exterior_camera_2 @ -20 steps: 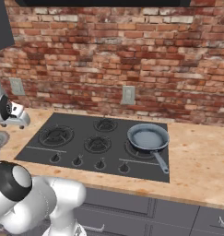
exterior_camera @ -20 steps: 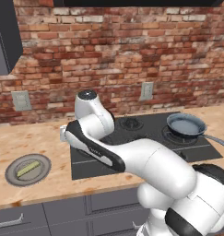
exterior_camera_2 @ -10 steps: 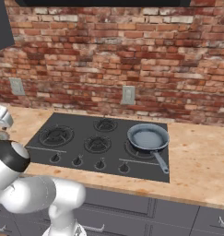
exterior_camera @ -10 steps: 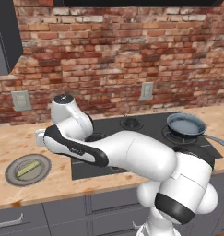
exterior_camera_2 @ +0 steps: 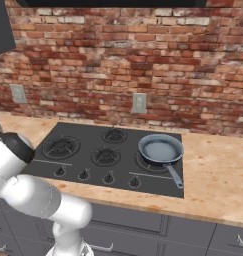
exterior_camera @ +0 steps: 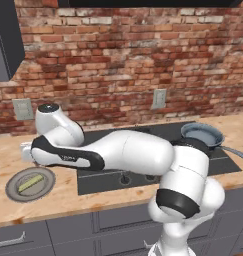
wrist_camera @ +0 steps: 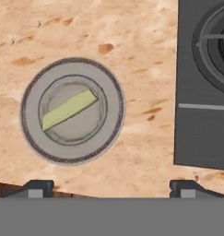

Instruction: Pick up the butter stick and place it in the pan. Then turn on the burner for the pan.

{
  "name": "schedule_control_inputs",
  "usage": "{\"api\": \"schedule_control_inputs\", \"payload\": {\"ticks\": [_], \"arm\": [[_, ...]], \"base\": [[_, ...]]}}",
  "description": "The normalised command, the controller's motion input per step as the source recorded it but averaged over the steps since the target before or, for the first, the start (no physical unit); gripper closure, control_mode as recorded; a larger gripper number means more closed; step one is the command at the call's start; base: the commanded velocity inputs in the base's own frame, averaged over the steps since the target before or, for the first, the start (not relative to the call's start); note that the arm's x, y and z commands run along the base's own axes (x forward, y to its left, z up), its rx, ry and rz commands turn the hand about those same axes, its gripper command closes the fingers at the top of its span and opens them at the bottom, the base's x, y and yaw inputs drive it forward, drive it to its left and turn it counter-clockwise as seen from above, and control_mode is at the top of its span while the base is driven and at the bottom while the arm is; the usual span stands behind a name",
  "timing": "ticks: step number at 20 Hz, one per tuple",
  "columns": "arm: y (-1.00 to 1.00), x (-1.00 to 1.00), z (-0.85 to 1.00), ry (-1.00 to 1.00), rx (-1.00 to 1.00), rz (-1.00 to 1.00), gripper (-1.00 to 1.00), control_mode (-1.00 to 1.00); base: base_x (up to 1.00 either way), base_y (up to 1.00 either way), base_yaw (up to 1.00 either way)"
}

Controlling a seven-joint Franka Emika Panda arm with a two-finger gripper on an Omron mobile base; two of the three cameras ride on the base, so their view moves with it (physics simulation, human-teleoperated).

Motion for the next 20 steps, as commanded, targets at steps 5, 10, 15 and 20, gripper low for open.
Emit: {"api": "schedule_control_inputs", "payload": {"ticks": [5,10,15,20], "arm": [[0.29,0.17,-0.22,0.01,0.0,0.0,-1.0,-1.0],[0.19,0.18,-0.2,0.0,0.0,-0.03,-1.0,-1.0],[0.14,0.07,-0.11,0.0,0.0,-0.1,-1.0,-1.0],[0.14,0.01,-0.05,0.05,0.0,-0.17,-1.0,-1.0]], "base": [[0.0,0.0,0.0],[0.0,0.0,0.0],[0.0,0.0,0.0],[0.0,0.0,0.0]]}}
